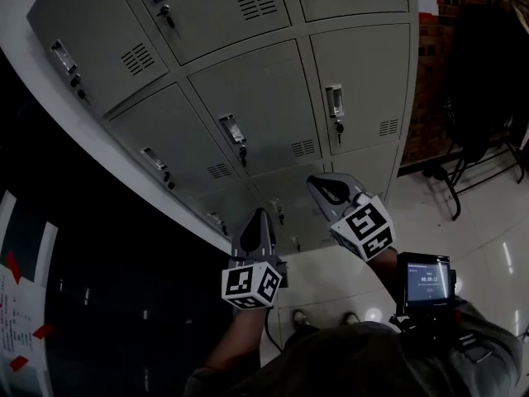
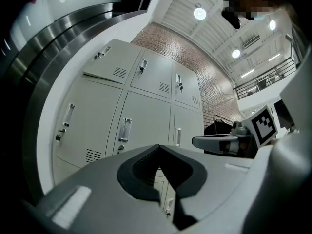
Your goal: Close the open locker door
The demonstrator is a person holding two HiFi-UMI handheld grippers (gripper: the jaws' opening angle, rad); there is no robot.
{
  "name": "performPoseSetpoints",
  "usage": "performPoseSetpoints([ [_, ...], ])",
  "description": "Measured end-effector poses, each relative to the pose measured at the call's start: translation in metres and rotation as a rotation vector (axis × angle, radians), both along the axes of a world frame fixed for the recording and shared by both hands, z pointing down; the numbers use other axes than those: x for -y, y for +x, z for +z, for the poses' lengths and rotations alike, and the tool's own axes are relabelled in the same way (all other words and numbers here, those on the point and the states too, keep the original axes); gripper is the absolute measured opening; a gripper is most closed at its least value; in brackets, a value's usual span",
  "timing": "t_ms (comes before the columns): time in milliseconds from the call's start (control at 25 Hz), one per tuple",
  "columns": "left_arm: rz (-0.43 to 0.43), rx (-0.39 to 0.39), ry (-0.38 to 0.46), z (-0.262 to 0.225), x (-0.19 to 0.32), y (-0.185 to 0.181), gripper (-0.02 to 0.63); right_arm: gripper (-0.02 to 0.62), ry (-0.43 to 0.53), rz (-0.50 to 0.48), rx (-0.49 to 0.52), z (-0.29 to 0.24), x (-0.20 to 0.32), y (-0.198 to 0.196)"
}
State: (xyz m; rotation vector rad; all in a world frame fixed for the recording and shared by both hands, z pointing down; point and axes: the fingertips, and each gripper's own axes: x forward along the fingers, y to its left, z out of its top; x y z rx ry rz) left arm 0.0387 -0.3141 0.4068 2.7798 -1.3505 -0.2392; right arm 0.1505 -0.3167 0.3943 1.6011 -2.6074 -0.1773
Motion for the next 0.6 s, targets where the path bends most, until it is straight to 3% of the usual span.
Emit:
performPoseSetpoints([
  [320, 0.031, 0.006, 0.05, -0.022, -0.054, -0.003, -0.005, 0.005, 0.035, 0.021, 0.024, -0.013, -0.063, -0.008],
  [600, 0.077, 0.006, 0.038, -0.019, -0.106, -0.046, -0.005, 0.005, 0.019, 0.07, 0.037, -0.008, -0.125, -0.052],
])
